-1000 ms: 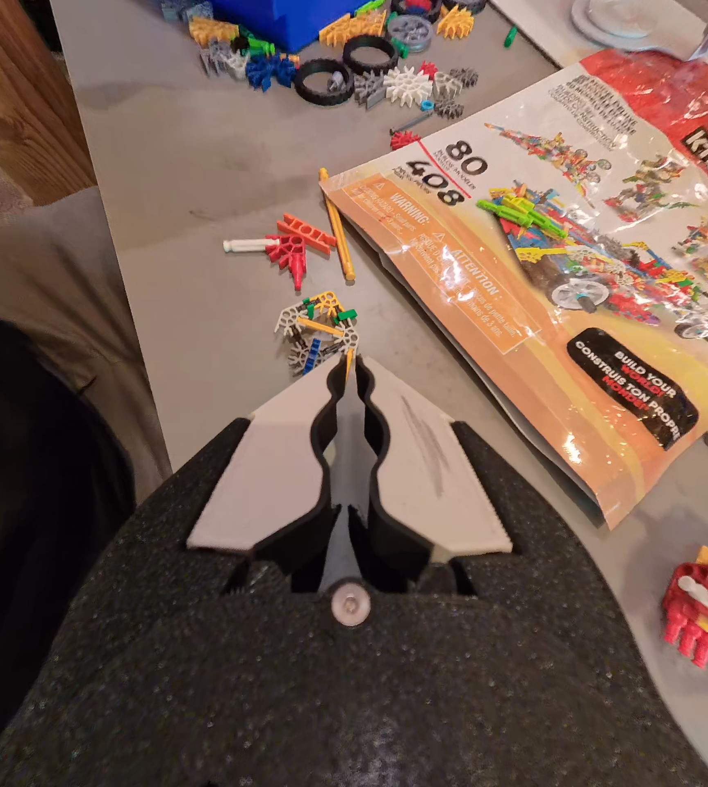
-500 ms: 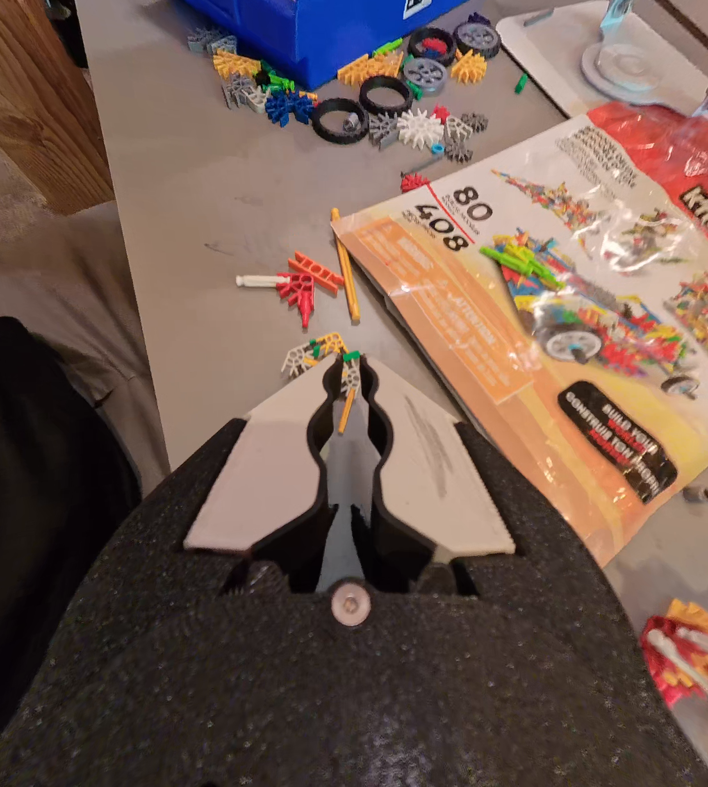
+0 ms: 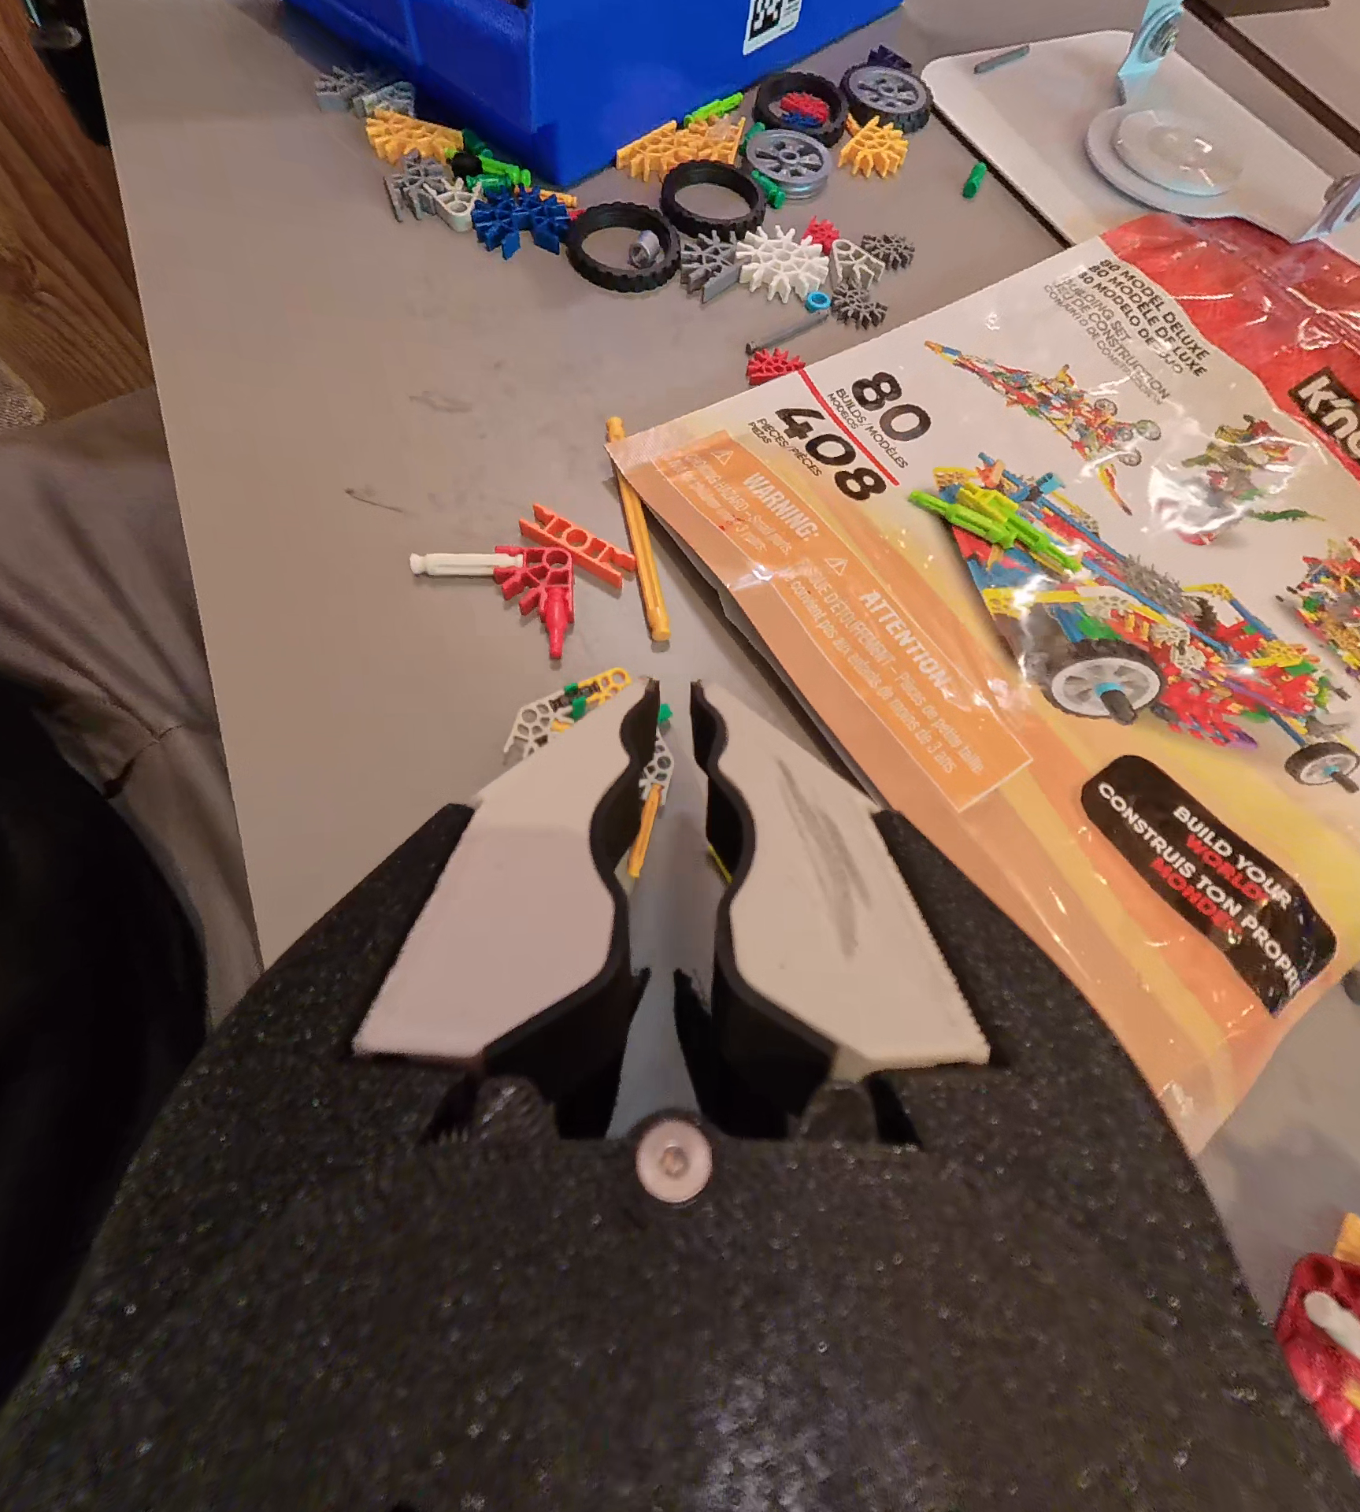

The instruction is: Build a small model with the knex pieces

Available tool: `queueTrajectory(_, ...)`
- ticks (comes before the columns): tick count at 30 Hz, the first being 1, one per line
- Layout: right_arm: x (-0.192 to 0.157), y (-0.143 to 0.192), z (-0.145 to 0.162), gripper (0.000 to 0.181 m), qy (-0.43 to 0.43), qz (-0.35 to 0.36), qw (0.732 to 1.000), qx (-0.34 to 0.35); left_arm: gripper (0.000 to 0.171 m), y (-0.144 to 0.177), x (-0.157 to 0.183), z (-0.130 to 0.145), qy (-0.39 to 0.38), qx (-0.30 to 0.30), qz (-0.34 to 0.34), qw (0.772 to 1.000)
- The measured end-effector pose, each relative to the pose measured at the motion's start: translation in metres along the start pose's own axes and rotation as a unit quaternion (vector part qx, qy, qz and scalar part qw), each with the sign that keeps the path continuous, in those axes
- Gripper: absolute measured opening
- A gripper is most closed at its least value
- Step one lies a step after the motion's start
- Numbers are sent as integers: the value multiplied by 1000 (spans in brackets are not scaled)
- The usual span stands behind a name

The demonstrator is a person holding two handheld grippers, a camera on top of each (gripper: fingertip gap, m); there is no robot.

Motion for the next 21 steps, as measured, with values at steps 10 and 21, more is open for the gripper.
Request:
queueTrajectory(10,2,-2,6,4,-13,-9,1000,2,9,-40,-28,-14,-19,-54,4,998)
queueTrajectory(21,1,-4,6,4,-8,-16,1000,-4,12,-57,-31,17,-40,-213,69,974)
Point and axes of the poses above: each gripper's, where its closed fingertips meet, y back along the fingers, z out of its underside, x = y × z across the jaws, the point moved 9 cm from there along y, back along the fingers, and after that the axes turned 13 degrees about y, right-handed, at the moved point
